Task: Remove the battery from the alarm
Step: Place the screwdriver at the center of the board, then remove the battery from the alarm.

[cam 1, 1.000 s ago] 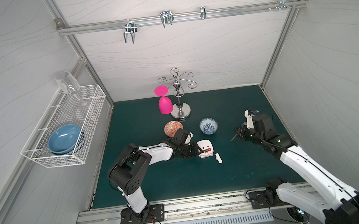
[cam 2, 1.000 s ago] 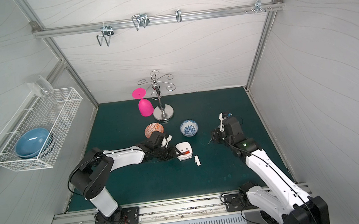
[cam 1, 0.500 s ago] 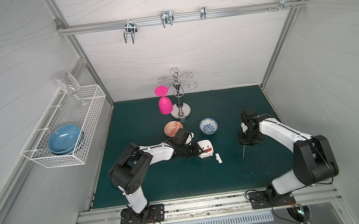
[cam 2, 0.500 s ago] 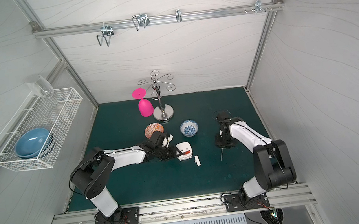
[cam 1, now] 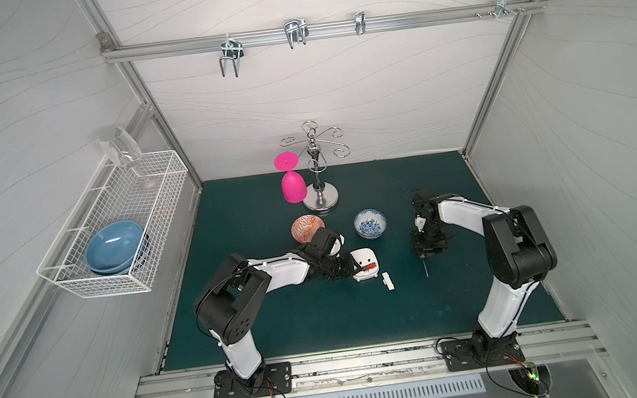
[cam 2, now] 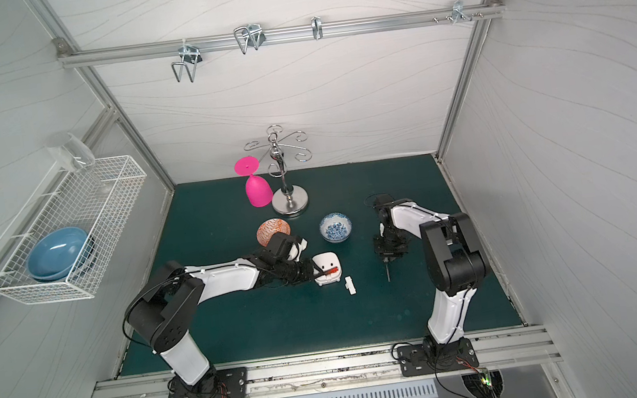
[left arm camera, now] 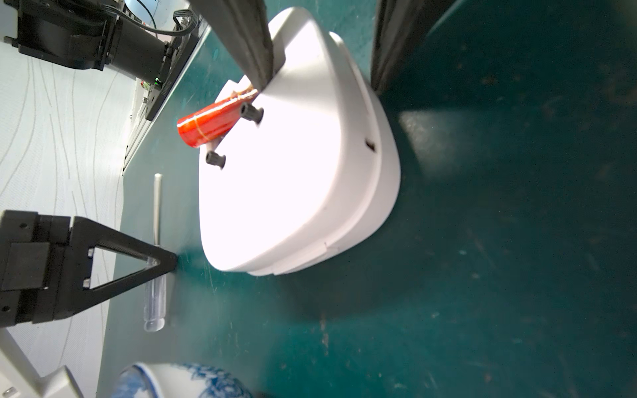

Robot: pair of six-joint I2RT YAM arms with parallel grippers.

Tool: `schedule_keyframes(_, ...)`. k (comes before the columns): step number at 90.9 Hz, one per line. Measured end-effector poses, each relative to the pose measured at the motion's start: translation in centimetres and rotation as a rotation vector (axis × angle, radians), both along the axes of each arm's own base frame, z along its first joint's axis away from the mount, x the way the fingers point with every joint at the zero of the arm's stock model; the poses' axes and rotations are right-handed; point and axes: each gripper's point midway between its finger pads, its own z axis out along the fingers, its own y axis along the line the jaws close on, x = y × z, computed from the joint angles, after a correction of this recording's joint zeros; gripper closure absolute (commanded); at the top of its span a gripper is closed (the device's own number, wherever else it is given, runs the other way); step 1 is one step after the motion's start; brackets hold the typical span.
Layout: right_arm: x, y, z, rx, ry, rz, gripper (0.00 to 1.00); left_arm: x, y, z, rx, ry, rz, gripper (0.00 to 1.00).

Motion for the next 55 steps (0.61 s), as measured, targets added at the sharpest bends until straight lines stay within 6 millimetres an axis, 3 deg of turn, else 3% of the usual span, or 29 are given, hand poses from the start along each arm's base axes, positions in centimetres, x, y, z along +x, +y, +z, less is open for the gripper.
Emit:
schedule_keyframes(27, -0.1, 0.3, 0.0, -0.001, -0.001, 0.028, 0.57, 0.0, 0.0, 0.0, 0.001, -0.001, -0.001, 0.50)
schedule_keyframes(37, 0.0, 0.6, 0.3, 0.001, -0.012, 0.054, 0.47, 0.0, 0.0, 0.0, 0.002, 0.000, -0.002, 0.50)
schedule_keyframes(46, 0.3, 1.3, 1.8, 0.002, -0.073, 0.113, 0.36, 0.0, 0.0, 0.0, 0.004, -0.001, -0.004, 0.50)
schedule_keyframes(55, 0.6, 3.4, 5.3, 0.023, -0.212, 0.235, 0.28, 0.0, 0.0, 0.0, 0.006, -0.001, -0.004, 0.50)
